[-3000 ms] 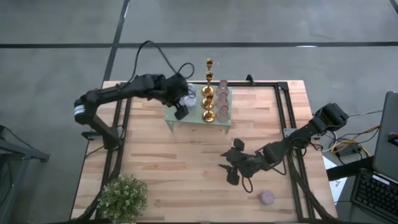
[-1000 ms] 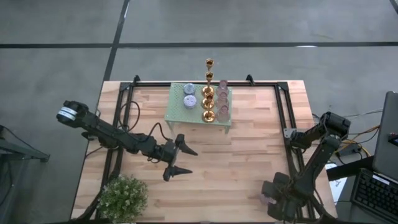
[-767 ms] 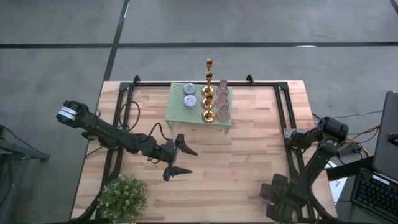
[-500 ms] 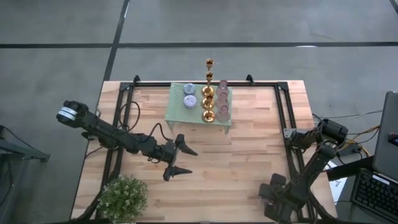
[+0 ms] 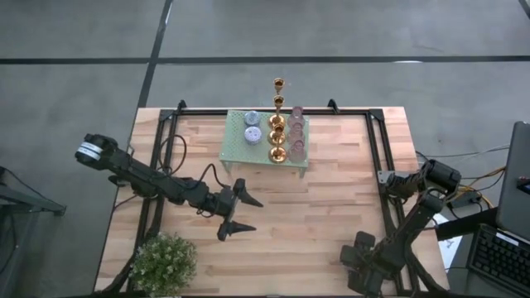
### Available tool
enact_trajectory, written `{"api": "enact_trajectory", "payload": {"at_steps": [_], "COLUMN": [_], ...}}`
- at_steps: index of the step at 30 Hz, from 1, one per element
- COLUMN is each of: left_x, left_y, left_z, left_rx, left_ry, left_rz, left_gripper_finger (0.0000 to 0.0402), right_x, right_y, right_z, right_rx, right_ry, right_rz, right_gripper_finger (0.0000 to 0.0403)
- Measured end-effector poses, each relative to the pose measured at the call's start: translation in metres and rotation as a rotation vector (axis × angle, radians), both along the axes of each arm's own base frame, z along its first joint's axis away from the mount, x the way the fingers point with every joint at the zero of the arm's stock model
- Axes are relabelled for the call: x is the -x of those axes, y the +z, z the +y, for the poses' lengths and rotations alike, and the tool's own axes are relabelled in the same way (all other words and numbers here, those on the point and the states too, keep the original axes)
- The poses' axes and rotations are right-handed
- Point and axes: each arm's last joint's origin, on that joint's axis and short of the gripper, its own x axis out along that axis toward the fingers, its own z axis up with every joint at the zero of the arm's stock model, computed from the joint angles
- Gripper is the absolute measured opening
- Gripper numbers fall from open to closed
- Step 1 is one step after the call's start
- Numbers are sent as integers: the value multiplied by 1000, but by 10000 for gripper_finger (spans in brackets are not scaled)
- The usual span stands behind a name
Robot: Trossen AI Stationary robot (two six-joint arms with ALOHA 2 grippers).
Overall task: Pick & Place candle stick holders
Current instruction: Put the pink scented candle on the shelf
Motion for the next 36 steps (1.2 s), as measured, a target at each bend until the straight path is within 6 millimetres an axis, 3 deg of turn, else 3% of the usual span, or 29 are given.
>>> {"api": "enact_trajectory", "payload": {"at_steps": [8, 24, 36], "left_x": [0, 1, 2], "left_y": [-1, -8, -18], "left_z": [0, 0, -1], "left_rx": [-3, 10, -79], "left_ry": [0, 0, -5], "left_rz": [5, 79, 162], "left_gripper_finger": [355, 355, 355], "right_x": [-15, -90, -144], "right_y": [3, 12, 52], "right_z": [-9, -54, -77], "right_rx": [12, 99, 90], "right_ry": [-18, 101, 196], "right_rz": [-58, -294, -398], "right_gripper_finger": [300, 300, 300]}}
